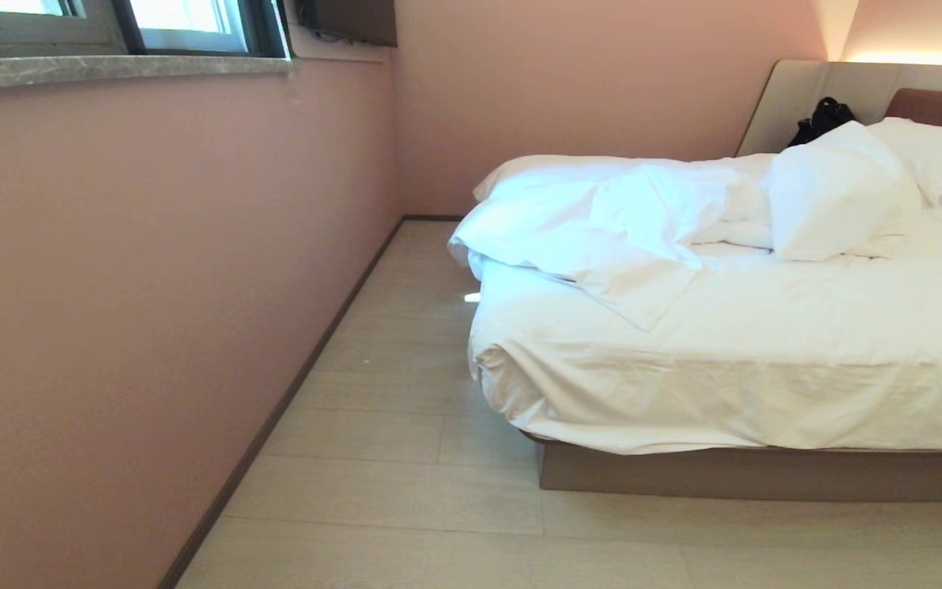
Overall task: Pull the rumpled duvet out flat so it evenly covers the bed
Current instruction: Hold the folded corner of the quilt
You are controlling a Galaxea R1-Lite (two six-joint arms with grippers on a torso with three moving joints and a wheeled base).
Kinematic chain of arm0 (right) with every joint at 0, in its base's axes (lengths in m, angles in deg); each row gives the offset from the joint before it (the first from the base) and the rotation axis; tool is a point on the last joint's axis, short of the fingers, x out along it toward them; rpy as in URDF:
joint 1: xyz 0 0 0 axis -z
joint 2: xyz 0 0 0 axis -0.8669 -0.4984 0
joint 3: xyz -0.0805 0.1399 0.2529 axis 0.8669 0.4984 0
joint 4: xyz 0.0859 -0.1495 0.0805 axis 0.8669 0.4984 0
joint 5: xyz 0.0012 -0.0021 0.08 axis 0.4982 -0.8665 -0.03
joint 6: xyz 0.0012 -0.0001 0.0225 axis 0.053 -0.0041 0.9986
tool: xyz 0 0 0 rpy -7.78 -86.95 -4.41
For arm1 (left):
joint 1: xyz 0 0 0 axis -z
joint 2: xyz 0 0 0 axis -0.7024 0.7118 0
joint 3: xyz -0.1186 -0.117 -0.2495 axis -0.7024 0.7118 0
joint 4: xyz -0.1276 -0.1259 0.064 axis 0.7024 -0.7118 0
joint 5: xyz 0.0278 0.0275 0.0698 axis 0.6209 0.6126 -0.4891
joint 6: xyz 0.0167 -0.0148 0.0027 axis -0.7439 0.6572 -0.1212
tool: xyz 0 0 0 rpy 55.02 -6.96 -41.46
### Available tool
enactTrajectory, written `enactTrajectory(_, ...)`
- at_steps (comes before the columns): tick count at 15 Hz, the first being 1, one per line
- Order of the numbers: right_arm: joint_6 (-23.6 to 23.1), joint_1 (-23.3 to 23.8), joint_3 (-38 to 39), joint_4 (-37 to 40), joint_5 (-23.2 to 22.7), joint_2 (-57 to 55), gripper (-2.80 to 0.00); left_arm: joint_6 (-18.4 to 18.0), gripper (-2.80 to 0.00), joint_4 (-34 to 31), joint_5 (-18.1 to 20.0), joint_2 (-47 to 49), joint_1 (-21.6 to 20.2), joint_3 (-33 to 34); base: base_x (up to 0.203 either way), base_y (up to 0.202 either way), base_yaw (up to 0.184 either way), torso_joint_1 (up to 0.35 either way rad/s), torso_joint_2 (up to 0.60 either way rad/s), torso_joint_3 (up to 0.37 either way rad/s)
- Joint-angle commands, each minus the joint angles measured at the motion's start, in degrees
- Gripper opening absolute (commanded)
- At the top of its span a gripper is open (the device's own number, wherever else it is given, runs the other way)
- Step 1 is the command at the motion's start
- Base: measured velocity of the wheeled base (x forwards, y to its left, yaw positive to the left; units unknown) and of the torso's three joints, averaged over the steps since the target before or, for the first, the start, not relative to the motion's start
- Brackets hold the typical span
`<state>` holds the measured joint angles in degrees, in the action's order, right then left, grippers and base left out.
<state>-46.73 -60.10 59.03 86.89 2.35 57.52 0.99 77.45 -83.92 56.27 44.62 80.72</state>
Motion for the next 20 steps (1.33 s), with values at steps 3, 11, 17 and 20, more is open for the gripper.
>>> enactTrajectory(3, 0.00, 0.00, -0.01, 0.00, -0.01, -0.07, -2.80, 0.06, -2.80, 0.05, -0.03, 0.00, 0.00, 0.00, 0.000, 0.000, 0.000, 0.000, 0.00, 0.000)
enactTrajectory(11, 0.00, 0.00, -0.01, 0.00, -0.01, -0.07, -2.80, -0.12, -2.80, 0.05, -0.12, 0.00, 0.00, 0.00, 0.000, 0.000, 0.000, 0.000, 0.00, 0.000)
enactTrajectory(17, 0.00, 0.00, -0.01, 0.00, -0.01, -0.07, -2.80, -0.21, -2.80, 0.05, -0.21, 0.01, 0.00, 0.00, 0.000, 0.000, 0.000, 0.000, 0.00, 0.000)
enactTrajectory(20, 0.00, 0.00, -0.01, 0.00, -0.01, -0.07, -2.80, -0.30, -2.80, 0.05, -0.21, 0.00, 0.00, 0.00, 0.156, 0.000, 0.000, 0.002, 0.00, 0.003)
